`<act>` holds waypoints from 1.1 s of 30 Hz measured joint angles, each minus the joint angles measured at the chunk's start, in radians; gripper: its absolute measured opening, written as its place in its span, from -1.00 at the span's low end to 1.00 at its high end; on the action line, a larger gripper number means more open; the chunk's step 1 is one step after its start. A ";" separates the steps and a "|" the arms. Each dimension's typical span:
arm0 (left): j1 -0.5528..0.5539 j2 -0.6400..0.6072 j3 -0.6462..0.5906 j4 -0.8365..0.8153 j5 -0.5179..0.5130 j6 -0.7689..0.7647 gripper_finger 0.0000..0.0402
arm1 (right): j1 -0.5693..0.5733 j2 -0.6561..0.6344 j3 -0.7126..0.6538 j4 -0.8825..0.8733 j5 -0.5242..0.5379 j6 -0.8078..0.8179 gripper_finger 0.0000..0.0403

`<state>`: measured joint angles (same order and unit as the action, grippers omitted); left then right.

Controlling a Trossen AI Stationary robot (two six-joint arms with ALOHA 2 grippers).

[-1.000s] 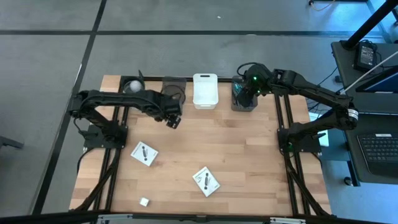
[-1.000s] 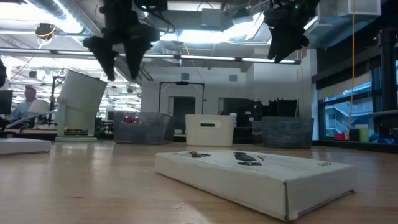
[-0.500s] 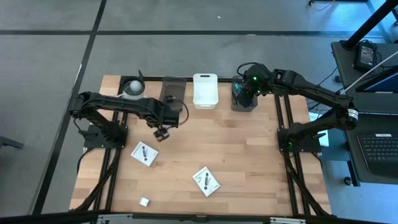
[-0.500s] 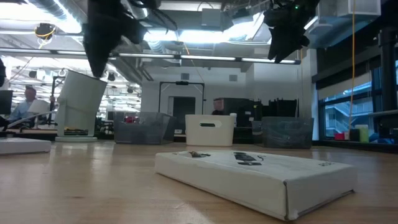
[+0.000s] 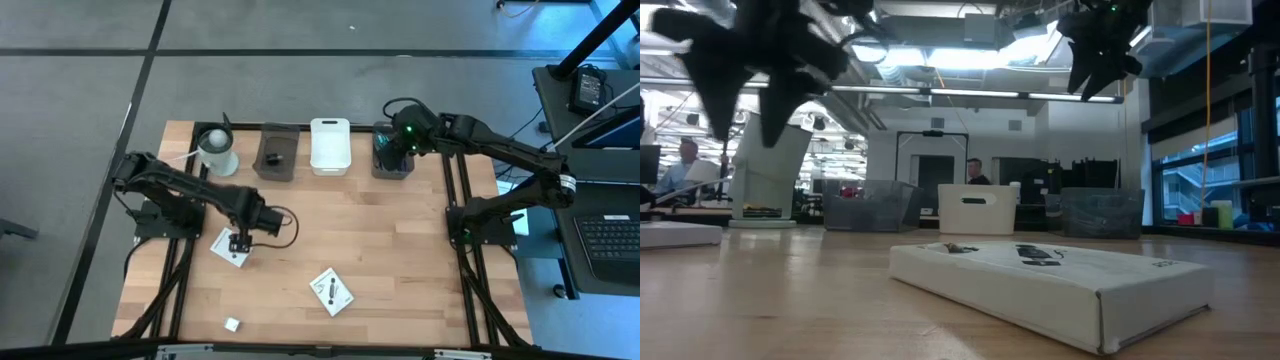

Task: Pick and place items into bin
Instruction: Put the left white card reader box into the white bin

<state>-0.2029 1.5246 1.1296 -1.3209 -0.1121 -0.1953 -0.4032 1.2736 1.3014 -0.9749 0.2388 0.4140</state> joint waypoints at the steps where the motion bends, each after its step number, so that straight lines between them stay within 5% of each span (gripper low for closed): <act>1: -0.019 0.000 -0.017 0.015 0.002 -0.015 0.63 | 0.006 0.000 0.000 0.000 0.016 0.007 0.00; 10: -0.191 0.000 -0.097 0.054 0.030 0.066 0.63 | 0.047 0.000 0.000 0.017 0.061 0.056 0.00; 21: -0.231 0.028 -0.213 0.199 0.079 0.016 0.63 | 0.076 0.000 0.000 0.033 0.061 0.078 0.00; 33: -0.218 0.204 -0.236 0.196 0.089 0.131 0.63 | 0.138 0.001 0.000 0.042 0.059 0.089 0.00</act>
<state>-0.4209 1.7289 0.8941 -1.1251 -0.0236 -0.0644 -0.2654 1.2743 1.3010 -0.9325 0.2979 0.5031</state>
